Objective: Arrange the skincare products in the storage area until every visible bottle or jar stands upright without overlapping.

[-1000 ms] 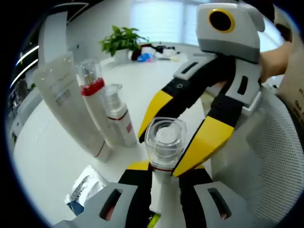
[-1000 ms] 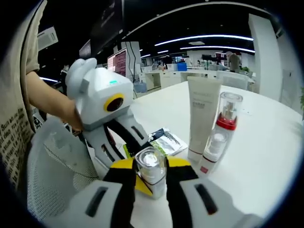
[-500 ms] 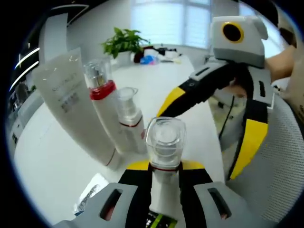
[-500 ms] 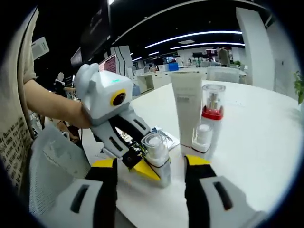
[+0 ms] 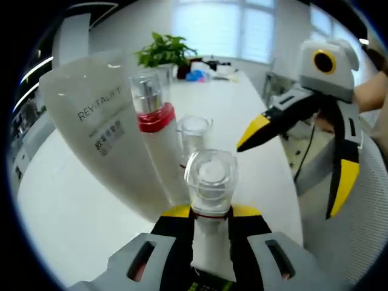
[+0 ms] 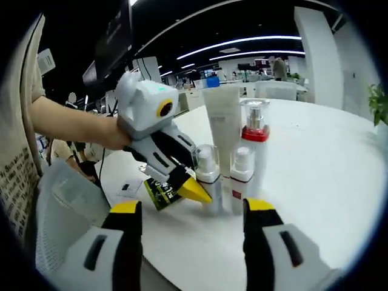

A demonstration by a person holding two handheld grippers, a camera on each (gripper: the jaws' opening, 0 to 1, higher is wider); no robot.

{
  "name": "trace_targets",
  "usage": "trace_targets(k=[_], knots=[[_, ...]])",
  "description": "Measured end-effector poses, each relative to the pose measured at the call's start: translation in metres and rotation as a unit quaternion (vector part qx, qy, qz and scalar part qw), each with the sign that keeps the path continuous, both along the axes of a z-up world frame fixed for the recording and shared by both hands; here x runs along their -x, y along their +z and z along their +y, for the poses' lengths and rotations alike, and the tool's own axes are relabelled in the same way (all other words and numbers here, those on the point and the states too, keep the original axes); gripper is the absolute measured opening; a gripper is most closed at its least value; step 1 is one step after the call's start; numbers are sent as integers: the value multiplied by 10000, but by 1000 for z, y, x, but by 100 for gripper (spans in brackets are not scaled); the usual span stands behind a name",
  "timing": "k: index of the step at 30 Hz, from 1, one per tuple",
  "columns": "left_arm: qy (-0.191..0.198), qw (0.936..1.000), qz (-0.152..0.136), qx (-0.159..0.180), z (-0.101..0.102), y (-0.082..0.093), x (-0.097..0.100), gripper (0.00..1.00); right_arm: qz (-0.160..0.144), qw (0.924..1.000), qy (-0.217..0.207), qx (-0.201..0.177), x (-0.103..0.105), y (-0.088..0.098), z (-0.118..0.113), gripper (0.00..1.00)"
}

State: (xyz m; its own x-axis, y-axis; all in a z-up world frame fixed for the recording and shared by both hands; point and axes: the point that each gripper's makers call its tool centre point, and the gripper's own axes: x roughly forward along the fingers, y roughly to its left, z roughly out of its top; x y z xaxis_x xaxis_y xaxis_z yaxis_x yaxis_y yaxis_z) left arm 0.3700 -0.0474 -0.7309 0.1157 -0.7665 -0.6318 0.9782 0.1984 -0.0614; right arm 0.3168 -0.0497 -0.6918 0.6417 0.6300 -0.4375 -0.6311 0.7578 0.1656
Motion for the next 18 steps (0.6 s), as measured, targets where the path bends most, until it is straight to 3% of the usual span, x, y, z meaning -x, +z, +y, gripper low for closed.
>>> trace_targets(k=[18], knots=[[41,9999,40,116,-6,1,-13,18,119,9998,-153,-24,7,-5,-9,68]])
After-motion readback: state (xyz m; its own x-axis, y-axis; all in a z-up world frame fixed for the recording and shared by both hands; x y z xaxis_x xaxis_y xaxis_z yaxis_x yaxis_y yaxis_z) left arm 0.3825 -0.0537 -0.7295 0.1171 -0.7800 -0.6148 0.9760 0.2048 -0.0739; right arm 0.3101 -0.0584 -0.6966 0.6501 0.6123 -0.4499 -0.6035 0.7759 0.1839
